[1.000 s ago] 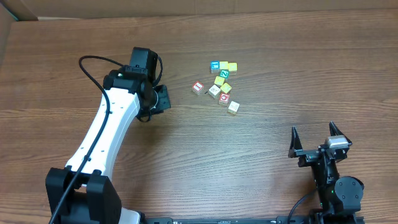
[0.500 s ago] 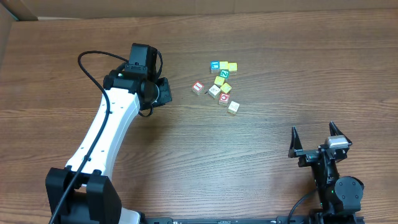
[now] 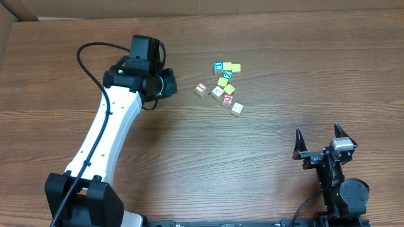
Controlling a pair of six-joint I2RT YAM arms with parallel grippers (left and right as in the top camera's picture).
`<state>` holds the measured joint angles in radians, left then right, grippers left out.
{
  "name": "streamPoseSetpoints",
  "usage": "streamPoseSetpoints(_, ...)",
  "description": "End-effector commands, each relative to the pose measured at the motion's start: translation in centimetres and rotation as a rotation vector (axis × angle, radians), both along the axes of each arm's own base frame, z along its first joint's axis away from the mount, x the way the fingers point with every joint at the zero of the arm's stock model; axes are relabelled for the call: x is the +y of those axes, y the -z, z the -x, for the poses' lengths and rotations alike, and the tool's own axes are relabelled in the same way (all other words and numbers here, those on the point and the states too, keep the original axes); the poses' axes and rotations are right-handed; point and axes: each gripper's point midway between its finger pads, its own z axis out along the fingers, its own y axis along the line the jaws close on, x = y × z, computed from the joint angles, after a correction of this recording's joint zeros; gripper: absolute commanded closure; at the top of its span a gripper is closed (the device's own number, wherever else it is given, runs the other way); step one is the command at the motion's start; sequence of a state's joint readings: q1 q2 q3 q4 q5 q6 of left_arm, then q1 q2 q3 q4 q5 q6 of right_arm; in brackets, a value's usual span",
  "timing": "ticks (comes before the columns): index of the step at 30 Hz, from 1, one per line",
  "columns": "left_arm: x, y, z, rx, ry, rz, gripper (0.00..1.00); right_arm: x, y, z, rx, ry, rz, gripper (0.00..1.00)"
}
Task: Flip 4 blocks
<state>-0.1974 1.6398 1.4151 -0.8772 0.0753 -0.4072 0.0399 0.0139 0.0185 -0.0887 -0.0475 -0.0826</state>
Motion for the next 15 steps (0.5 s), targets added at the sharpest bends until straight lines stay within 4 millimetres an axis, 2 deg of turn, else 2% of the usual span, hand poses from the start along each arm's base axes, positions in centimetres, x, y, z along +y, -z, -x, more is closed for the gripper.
streamPoseSetpoints(1, -1.5, -0.2, -0.7, -0.021, 0.050, 0.011, 0.89, -0.1, 0.1, 0.0, -0.007, 0.007, 0.004, 0.00)
streamPoseSetpoints(3, -1.4, 0.0, -1.0, -0.025, 0.045, -0.002, 0.76, -0.1, 0.1, 0.0, -0.007, 0.007, 0.004, 0.00)
streamPoseSetpoints(6, -0.6, 0.3, -1.3, -0.030, 0.023, -0.037, 0.67, -0.1, 0.1, 0.0, -0.007, 0.007, 0.004, 0.00)
streamPoseSetpoints(7, -0.1, 0.3, -1.5, -0.035, 0.009, -0.051, 0.60, -0.1, 0.1, 0.0, -0.007, 0.007, 0.004, 0.00)
streamPoseSetpoints(9, 0.8, 0.2, -1.9, -0.047, -0.016, -0.073, 0.35, -0.1, 0.1, 0.0, -0.007, 0.007, 0.004, 0.00)
streamPoseSetpoints(10, 1.2, 0.1, -2.0, -0.051, -0.027, -0.081, 0.17, -0.1, 0.1, 0.0, -0.007, 0.007, 0.004, 0.00)
streamPoseSetpoints(11, 1.8, 0.1, -2.2, -0.055, -0.043, -0.093, 0.04, -0.1, 0.1, 0.0, -0.007, 0.007, 0.004, 0.00)
streamPoseSetpoints(12, 2.8, 0.1, -2.3, -0.056, -0.067, -0.110, 0.00, -0.1, 0.1, 0.0, -0.007, 0.007, 0.004, 0.00)
streamPoseSetpoints(15, 4.7, 0.2, -2.3, -0.046, -0.112, -0.124, 0.00, -0.1, 0.1, 0.0, -0.007, 0.007, 0.004, 0.00)
